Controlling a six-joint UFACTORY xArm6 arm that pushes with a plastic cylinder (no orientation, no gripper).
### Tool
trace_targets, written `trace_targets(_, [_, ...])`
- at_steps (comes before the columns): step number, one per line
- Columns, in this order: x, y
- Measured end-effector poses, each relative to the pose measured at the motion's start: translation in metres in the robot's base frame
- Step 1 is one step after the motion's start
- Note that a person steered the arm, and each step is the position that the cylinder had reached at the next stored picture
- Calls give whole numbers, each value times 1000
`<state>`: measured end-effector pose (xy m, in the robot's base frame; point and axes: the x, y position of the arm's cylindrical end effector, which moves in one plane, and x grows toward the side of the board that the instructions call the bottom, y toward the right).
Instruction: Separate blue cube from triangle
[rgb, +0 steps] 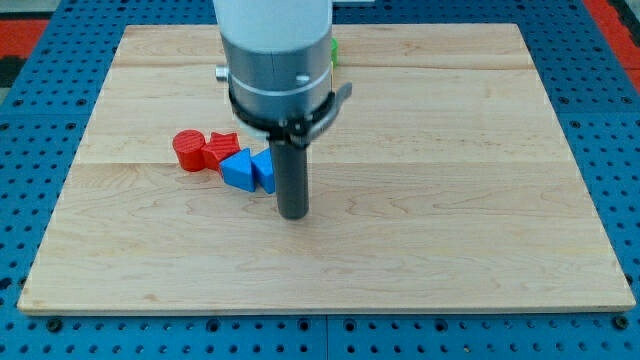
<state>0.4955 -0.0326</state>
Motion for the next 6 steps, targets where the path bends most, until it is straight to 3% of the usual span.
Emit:
trace_targets(1, [-25,0])
trace_targets(4, [-11,-46])
trace_targets(5, [-11,9])
trace_targets(6, [-21,18])
